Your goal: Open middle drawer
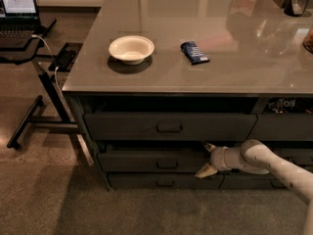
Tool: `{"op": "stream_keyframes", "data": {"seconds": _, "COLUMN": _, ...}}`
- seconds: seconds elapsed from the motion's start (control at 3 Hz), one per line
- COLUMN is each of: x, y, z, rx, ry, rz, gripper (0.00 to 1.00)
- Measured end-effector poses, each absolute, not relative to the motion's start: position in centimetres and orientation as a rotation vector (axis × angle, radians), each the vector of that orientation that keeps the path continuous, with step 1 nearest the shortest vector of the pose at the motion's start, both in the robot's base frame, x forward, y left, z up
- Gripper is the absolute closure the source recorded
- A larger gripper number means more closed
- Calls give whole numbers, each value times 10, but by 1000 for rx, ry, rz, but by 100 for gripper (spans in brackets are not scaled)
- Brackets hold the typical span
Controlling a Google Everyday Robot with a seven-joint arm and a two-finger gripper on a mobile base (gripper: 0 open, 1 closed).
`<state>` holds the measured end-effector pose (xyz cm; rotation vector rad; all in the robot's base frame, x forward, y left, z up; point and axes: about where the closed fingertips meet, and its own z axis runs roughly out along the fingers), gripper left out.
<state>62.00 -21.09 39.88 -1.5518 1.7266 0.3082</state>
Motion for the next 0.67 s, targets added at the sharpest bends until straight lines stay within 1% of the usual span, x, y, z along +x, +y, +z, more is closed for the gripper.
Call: {"op": "stream_keyframes", "data": {"seconds": 0.67, "x": 620, "y": -210, "z": 399, "rx": -1552, "ry": 1726, "rz": 311, "gripper": 65}}
